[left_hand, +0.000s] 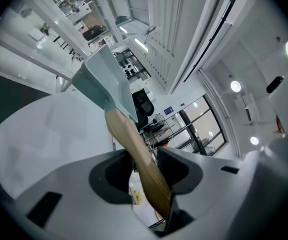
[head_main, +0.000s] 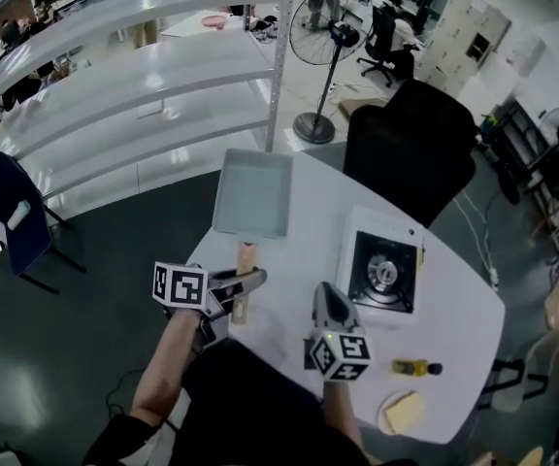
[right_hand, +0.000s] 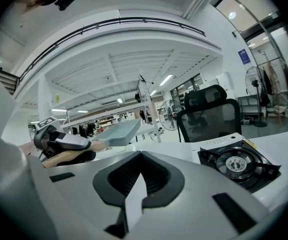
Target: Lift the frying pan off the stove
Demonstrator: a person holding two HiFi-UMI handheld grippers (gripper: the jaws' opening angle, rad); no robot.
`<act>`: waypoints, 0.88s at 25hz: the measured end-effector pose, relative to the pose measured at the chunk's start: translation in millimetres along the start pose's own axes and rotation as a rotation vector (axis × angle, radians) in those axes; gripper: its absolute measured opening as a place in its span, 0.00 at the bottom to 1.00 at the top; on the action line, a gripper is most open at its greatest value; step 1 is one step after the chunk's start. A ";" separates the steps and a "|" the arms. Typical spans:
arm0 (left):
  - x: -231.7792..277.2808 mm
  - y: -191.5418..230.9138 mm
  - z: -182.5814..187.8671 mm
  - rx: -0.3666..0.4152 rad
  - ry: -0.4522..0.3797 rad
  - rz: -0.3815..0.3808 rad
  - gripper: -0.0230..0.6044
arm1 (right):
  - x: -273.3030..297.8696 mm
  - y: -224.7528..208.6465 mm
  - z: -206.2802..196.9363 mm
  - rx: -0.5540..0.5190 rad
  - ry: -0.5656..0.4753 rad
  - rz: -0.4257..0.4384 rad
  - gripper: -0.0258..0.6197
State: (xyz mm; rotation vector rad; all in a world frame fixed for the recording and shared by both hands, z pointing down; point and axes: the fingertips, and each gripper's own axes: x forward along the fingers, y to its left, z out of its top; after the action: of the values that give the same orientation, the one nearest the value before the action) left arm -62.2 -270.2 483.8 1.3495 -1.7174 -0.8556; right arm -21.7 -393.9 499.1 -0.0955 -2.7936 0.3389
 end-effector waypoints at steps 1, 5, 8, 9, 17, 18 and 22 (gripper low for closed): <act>-6.8 2.3 0.3 -0.006 -0.017 0.010 0.27 | 3.0 3.6 0.2 -0.003 0.002 0.012 0.05; -39.2 12.3 1.0 -0.022 -0.075 0.053 0.27 | 14.5 21.8 -0.8 -0.018 0.015 0.049 0.05; -58.2 17.2 1.0 -0.028 -0.113 0.082 0.28 | 20.6 28.9 -3.0 -0.032 0.036 0.068 0.05; -60.8 18.2 1.0 -0.030 -0.126 0.088 0.28 | 22.4 27.4 -3.9 -0.038 0.043 0.071 0.05; -79.8 20.9 -4.4 -0.056 -0.196 0.113 0.28 | 27.3 25.0 -6.9 -0.070 0.062 0.088 0.05; -82.4 20.6 -6.2 -0.060 -0.201 0.109 0.28 | 26.8 27.1 -7.8 -0.076 0.065 0.090 0.05; -88.8 20.6 -11.4 -0.073 -0.208 0.105 0.28 | 25.4 32.1 -9.1 -0.093 0.068 0.090 0.05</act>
State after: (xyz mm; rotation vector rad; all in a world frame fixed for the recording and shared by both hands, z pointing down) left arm -49.3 -179.7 492.2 1.1445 -1.8778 -1.0180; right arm -41.8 -358.1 507.5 -0.2499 -2.7424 0.2223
